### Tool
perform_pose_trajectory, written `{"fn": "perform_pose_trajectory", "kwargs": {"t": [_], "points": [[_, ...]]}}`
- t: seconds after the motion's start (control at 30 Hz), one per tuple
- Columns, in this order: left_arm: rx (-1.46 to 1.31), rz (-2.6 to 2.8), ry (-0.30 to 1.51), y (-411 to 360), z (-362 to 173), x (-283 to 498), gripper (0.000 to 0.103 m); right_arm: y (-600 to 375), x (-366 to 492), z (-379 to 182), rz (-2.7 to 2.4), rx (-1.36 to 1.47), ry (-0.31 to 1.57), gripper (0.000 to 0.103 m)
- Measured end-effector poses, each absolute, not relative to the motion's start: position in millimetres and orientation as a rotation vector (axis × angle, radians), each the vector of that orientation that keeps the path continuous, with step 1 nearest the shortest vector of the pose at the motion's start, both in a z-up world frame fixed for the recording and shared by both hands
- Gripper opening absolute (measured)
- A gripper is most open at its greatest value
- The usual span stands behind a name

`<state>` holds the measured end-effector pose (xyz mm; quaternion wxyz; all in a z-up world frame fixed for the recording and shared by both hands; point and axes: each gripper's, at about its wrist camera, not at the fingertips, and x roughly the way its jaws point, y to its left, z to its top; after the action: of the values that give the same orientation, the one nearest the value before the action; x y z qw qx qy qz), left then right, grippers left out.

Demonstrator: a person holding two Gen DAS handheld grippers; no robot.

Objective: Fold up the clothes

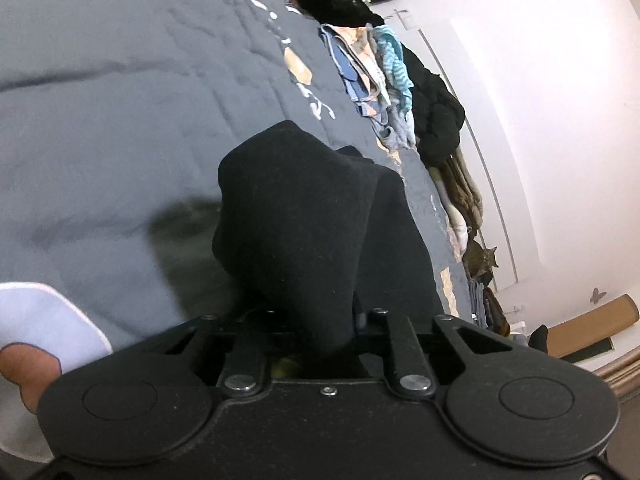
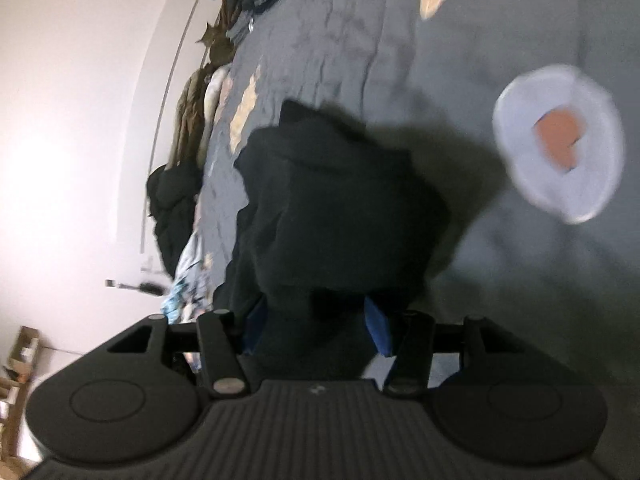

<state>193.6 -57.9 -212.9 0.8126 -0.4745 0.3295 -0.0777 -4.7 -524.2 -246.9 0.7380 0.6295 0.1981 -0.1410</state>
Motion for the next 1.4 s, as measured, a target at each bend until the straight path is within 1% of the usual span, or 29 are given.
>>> {"fn": "perform_pose_trajectory", "kwargs": {"t": [0.13, 0.27, 0.37, 0.53, 0.6, 0.67, 0.73, 0.77, 0.8, 0.83, 0.87, 0.9, 1.0, 1.13, 1.17, 1.23, 1.3, 1.4], "points": [[-1.017, -0.159, 0.72, -57, -217, 192, 0.018, -530, -12, -245, -0.347, 1.37, 0.46, 0.059], [-1.011, -0.154, 0.725, -57, -218, 192, 0.018, -528, -10, -253, -0.368, 1.346, 0.506, 0.067], [-1.005, -0.151, 0.728, -57, -219, 191, 0.018, -524, -9, -260, -0.375, 1.336, 0.51, 0.069], [-0.997, -0.147, 0.733, -57, -220, 191, 0.018, -519, 8, -259, -0.363, 1.227, 0.433, 0.08], [-0.999, -0.148, 0.735, -56, -221, 191, 0.018, -521, 17, -265, -0.331, 1.226, 0.377, 0.096], [-0.997, -0.149, 0.733, -55, -221, 191, 0.018, -524, 25, -270, -0.309, 1.235, 0.336, 0.101], [-0.995, -0.149, 0.732, -55, -221, 190, 0.018, -528, 28, -269, -0.317, 1.256, 0.318, 0.101], [-0.992, -0.15, 0.731, -55, -221, 190, 0.018, -529, 27, -268, -0.327, 1.269, 0.312, 0.094], [-0.988, -0.151, 0.729, -55, -220, 189, 0.018, -531, 26, -266, -0.341, 1.275, 0.311, 0.074], [-0.981, -0.151, 0.724, -56, -220, 189, 0.017, -532, 26, -264, -0.358, 1.266, 0.322, 0.058], [-0.971, -0.153, 0.718, -57, -218, 188, 0.016, -534, 25, -262, -0.368, 1.259, 0.327, 0.027], [-0.958, -0.159, 0.71, -58, -215, 188, 0.015, -536, 24, -259, -0.363, 1.255, 0.317, 0.021], [-0.947, -0.211, 0.685, -54, -194, 186, 0.014, -543, 19, -246, -0.337, 1.256, 0.272, 0.015], [-0.92, -0.285, 0.685, -40, -174, 178, 0.014, -566, 8, -233, -0.303, 1.323, 0.233, 0.013], [-0.914, -0.291, 0.705, -37, -175, 176, 0.015, -572, 4, -236, -0.304, 1.361, 0.236, 0.013], [-0.927, -0.241, 0.808, -37, -196, 176, 0.015, -576, 1, -242, -0.321, 1.374, 0.279, 0.013], [-0.915, -0.19, 0.867, -40, -209, 176, 0.02, -575, 0, -249, -0.344, 1.349, 0.344, 0.013], [-0.893, -0.179, 0.859, -46, -206, 176, 0.033, -572, 0, -257, -0.378, 1.31, 0.43, 0.015]]}}
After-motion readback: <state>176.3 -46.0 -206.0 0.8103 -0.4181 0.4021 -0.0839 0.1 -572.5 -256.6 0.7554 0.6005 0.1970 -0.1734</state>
